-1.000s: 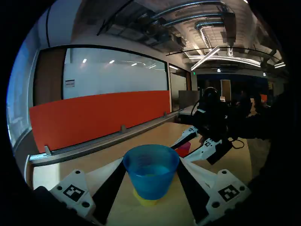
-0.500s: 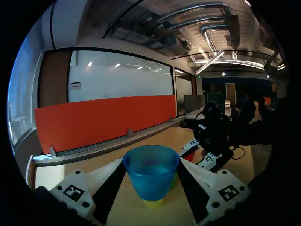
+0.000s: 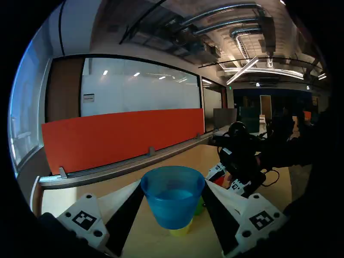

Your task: Pour water

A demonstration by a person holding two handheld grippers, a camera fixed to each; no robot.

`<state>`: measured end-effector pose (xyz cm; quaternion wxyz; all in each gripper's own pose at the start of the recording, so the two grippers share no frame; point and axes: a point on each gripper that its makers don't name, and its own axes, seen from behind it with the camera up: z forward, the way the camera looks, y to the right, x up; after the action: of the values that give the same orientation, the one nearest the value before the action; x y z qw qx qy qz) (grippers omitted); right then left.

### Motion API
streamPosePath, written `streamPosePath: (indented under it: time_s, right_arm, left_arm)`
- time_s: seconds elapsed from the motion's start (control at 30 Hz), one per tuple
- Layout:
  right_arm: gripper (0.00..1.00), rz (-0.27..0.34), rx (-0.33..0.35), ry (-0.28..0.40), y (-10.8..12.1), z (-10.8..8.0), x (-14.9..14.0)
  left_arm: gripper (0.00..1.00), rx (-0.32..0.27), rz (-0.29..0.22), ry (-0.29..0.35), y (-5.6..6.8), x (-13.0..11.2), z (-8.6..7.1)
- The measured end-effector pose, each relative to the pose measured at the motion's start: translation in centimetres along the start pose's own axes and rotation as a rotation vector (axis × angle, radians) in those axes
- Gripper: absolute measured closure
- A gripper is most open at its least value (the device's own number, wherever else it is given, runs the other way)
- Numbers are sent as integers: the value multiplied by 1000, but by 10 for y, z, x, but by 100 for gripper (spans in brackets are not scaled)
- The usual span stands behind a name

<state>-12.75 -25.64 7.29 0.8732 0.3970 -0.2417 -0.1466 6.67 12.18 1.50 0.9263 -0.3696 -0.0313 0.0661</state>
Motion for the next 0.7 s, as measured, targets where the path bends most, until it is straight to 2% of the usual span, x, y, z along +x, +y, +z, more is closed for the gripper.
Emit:
streamPosePath:
  time_s: [0.4,0.47,0.6,0.7]
  right_arm:
    - [0,-9,-3,-21,4,21,-3]
    - [0,-5,-3,-23,5,23,-3]
    - [8,7,1,-20,4,23,-3]
    - [8,16,7,-13,1,20,-1]
  left_arm:
    - [13,4,10,-11,-4,-4,-3]
    - [13,5,11,-12,-4,-3,-3]
    - [13,7,12,-12,-4,-2,-3]
    - [13,8,14,-13,-4,-1,-4]
